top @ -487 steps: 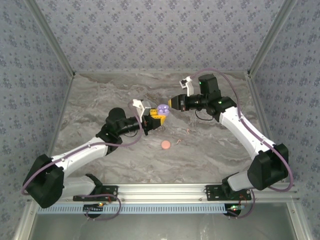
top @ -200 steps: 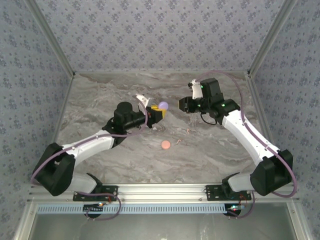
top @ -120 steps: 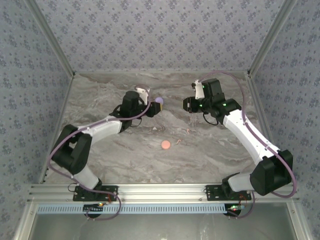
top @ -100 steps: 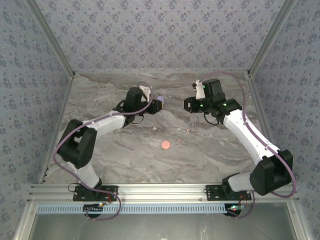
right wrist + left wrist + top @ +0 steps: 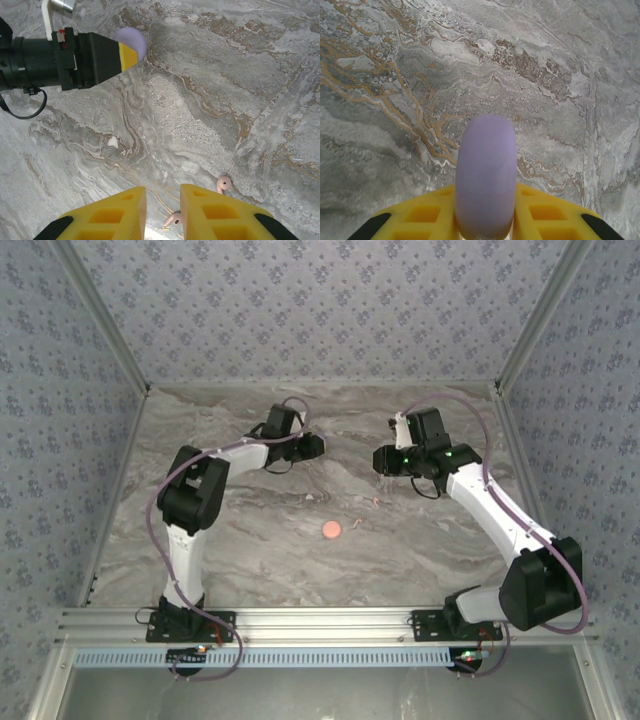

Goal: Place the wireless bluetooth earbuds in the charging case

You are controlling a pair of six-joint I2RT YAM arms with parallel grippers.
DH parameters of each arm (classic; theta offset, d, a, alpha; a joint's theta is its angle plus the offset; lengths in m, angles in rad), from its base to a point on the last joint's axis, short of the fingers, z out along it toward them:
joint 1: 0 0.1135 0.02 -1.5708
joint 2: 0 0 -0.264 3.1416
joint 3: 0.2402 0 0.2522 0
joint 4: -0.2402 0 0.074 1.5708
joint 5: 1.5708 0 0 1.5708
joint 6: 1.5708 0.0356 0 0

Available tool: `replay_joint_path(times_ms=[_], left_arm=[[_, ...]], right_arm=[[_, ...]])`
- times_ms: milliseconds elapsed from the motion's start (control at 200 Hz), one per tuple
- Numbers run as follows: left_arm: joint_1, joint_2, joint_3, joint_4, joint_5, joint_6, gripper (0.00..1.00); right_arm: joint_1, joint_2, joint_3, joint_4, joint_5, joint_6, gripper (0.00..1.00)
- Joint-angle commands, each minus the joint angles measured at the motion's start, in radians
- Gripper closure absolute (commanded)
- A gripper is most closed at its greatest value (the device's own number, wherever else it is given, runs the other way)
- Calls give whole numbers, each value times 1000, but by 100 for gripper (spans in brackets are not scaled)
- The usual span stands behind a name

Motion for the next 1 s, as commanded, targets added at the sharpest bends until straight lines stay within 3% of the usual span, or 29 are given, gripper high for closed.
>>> replay_joint_path(times_ms=[0,385,620,755,994], left_arm=[[5,38,83,-57,33,-13,73],[25,149,196,-119,35,-19,69],[26,162,233,-169,-7,-13,57],[28,116,219,-211,-80,27,46],[25,-129,-4,-138,-247,59,46]], right_arm=[[-10,0,-11,-13,-10,4,73],[-26,10,-11,-23,-18,-10,73],[-34,9,-17,-26,-19,-13,72],[-37,10,-22,-31,-19,-20,72],[-41,6,-49,-27,-54,-45,69]])
